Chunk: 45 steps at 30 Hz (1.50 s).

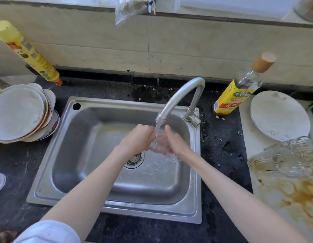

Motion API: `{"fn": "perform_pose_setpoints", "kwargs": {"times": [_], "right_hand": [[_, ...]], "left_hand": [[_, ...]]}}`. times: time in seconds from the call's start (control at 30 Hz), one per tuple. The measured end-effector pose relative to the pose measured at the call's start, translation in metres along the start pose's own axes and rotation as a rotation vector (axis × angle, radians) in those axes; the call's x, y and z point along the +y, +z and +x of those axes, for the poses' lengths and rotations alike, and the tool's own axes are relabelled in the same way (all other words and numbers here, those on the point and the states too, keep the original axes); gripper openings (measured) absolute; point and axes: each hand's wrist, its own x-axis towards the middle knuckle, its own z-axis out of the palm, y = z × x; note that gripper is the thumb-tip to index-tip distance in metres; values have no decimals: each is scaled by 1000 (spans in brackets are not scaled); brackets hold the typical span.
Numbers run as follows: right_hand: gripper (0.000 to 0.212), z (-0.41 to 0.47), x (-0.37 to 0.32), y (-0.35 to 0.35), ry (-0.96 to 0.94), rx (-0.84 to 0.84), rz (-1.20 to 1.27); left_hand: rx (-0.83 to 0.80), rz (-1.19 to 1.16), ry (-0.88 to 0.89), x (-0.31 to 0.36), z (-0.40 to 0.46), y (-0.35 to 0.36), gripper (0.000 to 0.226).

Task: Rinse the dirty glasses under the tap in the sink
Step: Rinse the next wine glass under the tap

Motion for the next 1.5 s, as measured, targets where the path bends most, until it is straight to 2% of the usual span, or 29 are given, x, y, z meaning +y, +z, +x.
{"fn": "perform_pose_setpoints", "kwargs": {"times": [0.07,0.13,0.2,0.27,0.33,0.4,0.43,0.5,0.53,0.57,0.63,0.73,0.8,0.9,0.97,1.0,1.17,1.27,1.33,1.4,1.5], "right_hand": [[70,-3,5,3,-118,177,-69],[51,-2,8,6,-158,244,-9],[50,3,9,2,-71,151,110],[56,5,6,0,84,-82,224],[60,4,4,-1,89,-180,165],[64,4,4,-1,-49,-50,-54],[63,3,5,-1,-139,30,-148],[55,0,11,0,-291,106,-245],[49,-1,14,1,-322,132,-287],[46,-2,14,3,-317,155,-313],[54,0,10,6,-232,147,-248],[57,2,2,7,-26,-103,136],[59,4,6,7,22,-185,177],[78,1,7,4,-77,-46,-119],[74,-2,12,2,-179,64,-331],[73,-4,13,2,-218,92,-369],[77,-5,8,1,-65,1,-224],[86,6,12,3,-50,-115,-176],[83,8,14,2,-56,-155,-123],[75,4,10,-2,-96,-116,-107],[64,-2,9,-8,-213,16,-156]], "left_hand": [[-108,-256,-48,-5,1,1,34],[-182,-346,-38,-3,0,-1,27],[-136,-148,31,2,2,-2,27],[-32,169,59,8,3,-5,23],[8,261,22,12,0,-6,18],[-30,154,-23,6,-3,-3,25],[-62,27,-58,1,-5,-1,32],[-104,-178,-109,-6,-6,1,40],[-107,-178,-102,-8,-6,1,40],[-93,-111,-75,-6,-6,0,36],[-45,107,-7,2,-7,-5,17],[35,425,102,14,-10,-12,21],[62,463,128,11,-8,-10,21],[29,203,34,-5,-9,3,26],[-7,3,-32,-9,-12,6,26],[-22,-20,-30,-7,-13,5,23],[64,107,51,6,-18,-4,15],[100,187,71,11,-21,-6,12],[123,214,67,13,-24,-6,17],[162,107,76,9,-26,-4,22],[157,-191,41,-3,-25,1,28]]}}
